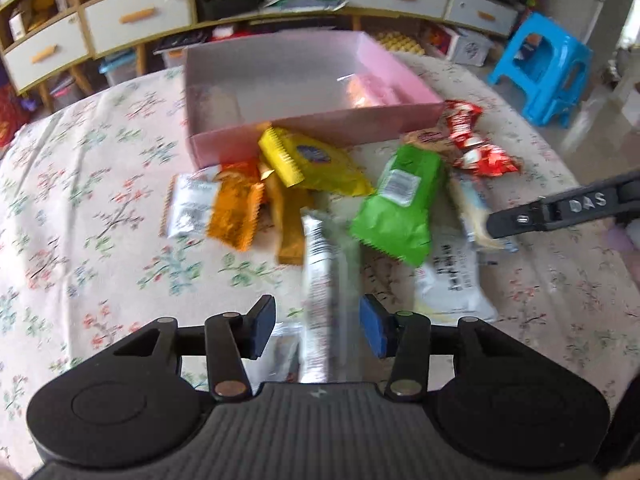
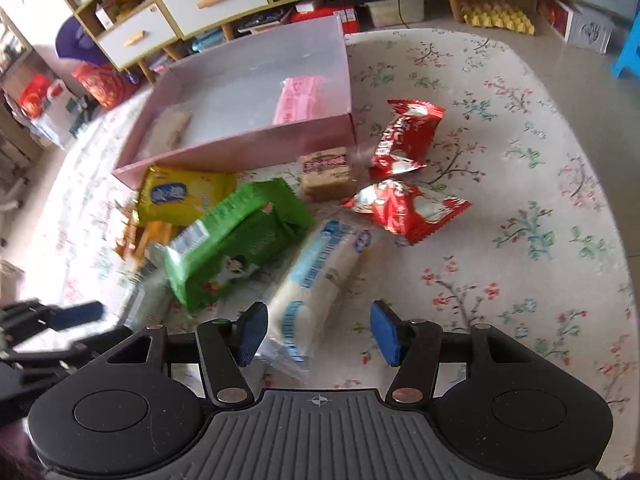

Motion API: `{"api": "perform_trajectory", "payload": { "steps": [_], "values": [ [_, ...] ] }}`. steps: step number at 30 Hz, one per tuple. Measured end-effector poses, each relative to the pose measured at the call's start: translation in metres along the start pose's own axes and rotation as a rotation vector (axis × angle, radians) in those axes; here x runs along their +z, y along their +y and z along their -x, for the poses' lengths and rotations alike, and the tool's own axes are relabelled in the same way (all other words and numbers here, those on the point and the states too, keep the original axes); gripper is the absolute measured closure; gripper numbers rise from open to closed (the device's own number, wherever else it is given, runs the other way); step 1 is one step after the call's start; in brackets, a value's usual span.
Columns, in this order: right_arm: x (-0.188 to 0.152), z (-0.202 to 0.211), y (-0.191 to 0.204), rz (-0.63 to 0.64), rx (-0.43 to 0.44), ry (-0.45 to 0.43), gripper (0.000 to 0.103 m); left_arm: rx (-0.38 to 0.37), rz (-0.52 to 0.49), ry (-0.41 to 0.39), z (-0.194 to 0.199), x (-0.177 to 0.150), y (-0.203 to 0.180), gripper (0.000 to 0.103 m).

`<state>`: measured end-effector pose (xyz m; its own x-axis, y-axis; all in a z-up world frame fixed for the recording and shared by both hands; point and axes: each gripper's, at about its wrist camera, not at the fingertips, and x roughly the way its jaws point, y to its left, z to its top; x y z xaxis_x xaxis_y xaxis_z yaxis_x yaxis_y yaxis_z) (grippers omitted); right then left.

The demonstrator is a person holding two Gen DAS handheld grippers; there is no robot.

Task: Organize snacks
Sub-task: 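Close the left tool on the silver-striped bar while the right tool closes on the white milk bar, then carry both bars into the pink box and open both tools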

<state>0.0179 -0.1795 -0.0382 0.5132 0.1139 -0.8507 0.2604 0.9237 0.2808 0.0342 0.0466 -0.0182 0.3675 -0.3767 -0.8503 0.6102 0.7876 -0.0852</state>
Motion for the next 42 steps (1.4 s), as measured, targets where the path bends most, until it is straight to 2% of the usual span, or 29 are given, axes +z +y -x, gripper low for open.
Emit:
{"api": "perform_trajectory", "payload": {
  "steps": [4,7,10,13,15,16,22,33,42],
  "values": [
    [0.003,-0.005,-0.003,-0.057,0.073,-0.006,0.048,-0.033,-0.029,-0.007,-0.004,0.002,-0.008,0.057],
    [0.005,-0.015,-0.001,-0.078,0.067,-0.01,0.048,-0.015,-0.052,0.0,-0.012,0.001,-0.013,0.058],
    [0.005,-0.024,0.002,-0.06,0.027,-0.021,0.056,0.011,-0.076,0.0,-0.021,-0.001,-0.017,0.058],
    [0.003,-0.027,0.002,-0.05,0.012,-0.027,0.059,0.033,-0.089,0.018,-0.028,-0.006,-0.016,0.064],
    [0.003,-0.026,0.002,-0.046,0.014,-0.031,0.062,0.068,-0.125,-0.006,-0.029,-0.008,-0.018,0.074],
    [0.003,-0.025,0.001,-0.045,0.014,-0.032,0.065,0.073,-0.129,-0.008,-0.028,-0.007,-0.019,0.074],
    [0.003,-0.015,-0.007,-0.078,0.035,-0.032,0.07,0.037,-0.053,-0.006,-0.02,-0.003,-0.008,0.076],
    [0.0,0.005,-0.01,-0.102,0.093,-0.028,0.071,-0.02,0.054,-0.009,0.004,0.001,0.008,0.076],
    [-0.001,0.028,-0.007,-0.097,0.143,-0.075,0.072,-0.03,0.083,-0.088,0.027,0.01,0.014,0.076]
  ]
}}
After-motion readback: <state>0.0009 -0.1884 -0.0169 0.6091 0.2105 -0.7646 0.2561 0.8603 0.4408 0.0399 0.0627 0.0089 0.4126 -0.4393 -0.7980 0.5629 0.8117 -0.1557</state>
